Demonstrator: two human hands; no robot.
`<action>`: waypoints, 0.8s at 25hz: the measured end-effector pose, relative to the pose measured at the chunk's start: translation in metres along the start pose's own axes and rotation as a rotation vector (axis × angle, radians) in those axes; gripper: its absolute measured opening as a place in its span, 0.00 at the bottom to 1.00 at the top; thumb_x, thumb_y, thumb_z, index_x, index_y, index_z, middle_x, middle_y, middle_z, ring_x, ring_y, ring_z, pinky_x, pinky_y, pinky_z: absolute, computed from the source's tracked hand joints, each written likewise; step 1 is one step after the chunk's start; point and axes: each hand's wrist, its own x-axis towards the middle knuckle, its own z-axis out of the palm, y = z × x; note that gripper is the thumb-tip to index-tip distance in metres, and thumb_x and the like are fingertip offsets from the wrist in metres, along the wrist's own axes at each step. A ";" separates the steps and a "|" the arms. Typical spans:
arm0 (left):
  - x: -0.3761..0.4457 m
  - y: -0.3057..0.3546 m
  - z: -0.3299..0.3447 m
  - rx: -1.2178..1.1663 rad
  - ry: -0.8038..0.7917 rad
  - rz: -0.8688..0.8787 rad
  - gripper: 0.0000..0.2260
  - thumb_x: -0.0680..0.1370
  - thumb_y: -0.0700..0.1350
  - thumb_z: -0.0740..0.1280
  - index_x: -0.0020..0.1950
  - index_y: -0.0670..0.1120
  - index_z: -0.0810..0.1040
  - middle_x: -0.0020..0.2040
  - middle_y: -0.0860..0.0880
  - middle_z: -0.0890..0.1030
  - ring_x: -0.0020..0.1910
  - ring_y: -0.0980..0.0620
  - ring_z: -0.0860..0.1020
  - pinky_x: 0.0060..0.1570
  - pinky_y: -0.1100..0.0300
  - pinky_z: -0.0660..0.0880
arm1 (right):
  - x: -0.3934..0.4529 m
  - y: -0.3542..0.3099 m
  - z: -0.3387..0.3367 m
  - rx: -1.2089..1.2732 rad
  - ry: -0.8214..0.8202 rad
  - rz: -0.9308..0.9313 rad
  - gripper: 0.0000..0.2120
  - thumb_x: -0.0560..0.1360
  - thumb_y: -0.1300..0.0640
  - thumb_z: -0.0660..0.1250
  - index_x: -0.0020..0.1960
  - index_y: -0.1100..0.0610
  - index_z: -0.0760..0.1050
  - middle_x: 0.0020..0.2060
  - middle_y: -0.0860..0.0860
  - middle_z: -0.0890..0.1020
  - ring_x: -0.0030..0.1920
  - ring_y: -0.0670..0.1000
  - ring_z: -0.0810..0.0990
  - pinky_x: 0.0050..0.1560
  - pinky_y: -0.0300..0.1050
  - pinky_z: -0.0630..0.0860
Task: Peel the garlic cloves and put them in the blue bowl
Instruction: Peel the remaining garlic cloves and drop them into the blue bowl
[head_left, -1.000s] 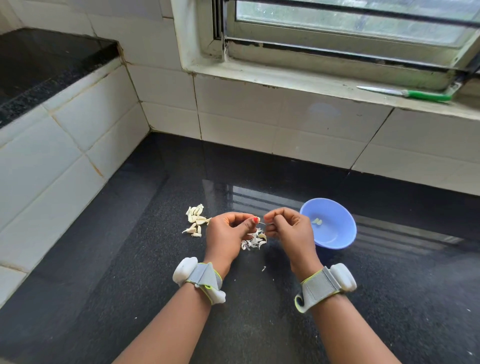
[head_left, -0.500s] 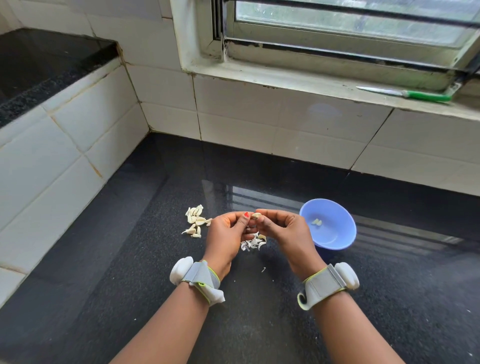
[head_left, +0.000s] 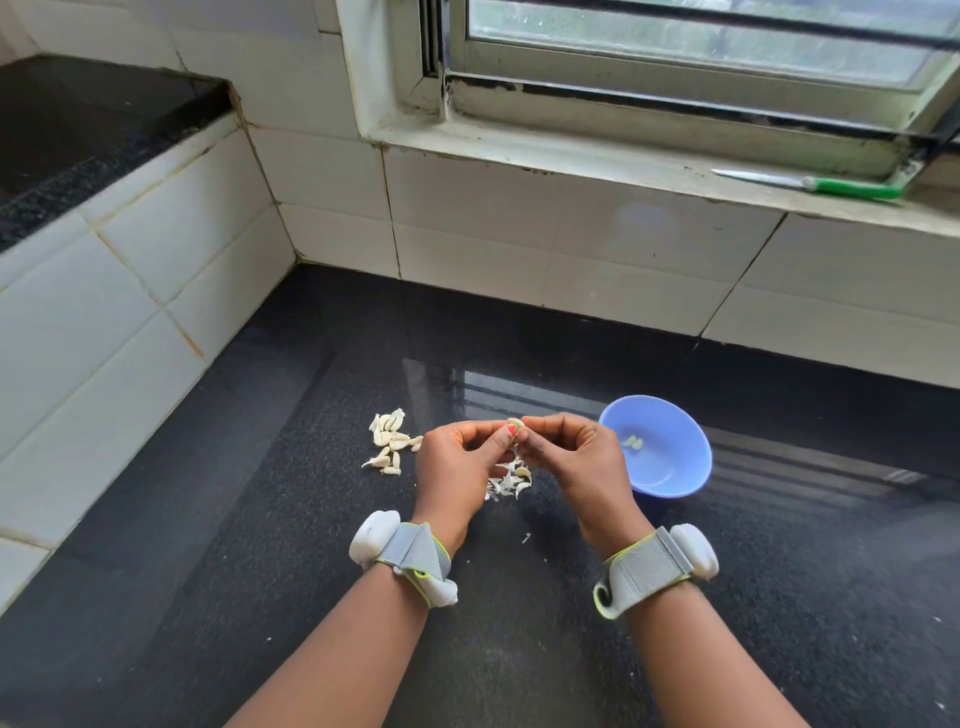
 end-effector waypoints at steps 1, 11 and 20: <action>-0.001 0.001 0.001 -0.040 0.002 -0.027 0.02 0.74 0.39 0.72 0.44 0.41 0.84 0.35 0.47 0.84 0.33 0.55 0.81 0.33 0.62 0.78 | 0.000 0.001 0.001 0.000 -0.001 -0.005 0.11 0.67 0.58 0.75 0.48 0.62 0.83 0.41 0.57 0.86 0.41 0.49 0.83 0.43 0.40 0.79; 0.000 0.000 0.000 0.027 0.049 -0.024 0.04 0.74 0.38 0.70 0.40 0.42 0.82 0.34 0.45 0.83 0.33 0.54 0.80 0.33 0.61 0.77 | -0.006 -0.001 0.005 -0.092 0.014 -0.052 0.06 0.70 0.63 0.75 0.46 0.59 0.84 0.41 0.55 0.86 0.45 0.58 0.85 0.49 0.50 0.83; 0.001 -0.001 -0.001 -0.038 0.059 -0.018 0.04 0.77 0.38 0.66 0.44 0.42 0.80 0.35 0.47 0.82 0.35 0.52 0.81 0.34 0.61 0.77 | -0.005 -0.003 0.002 0.217 -0.003 0.171 0.06 0.74 0.65 0.69 0.50 0.63 0.82 0.40 0.55 0.86 0.40 0.47 0.84 0.41 0.37 0.80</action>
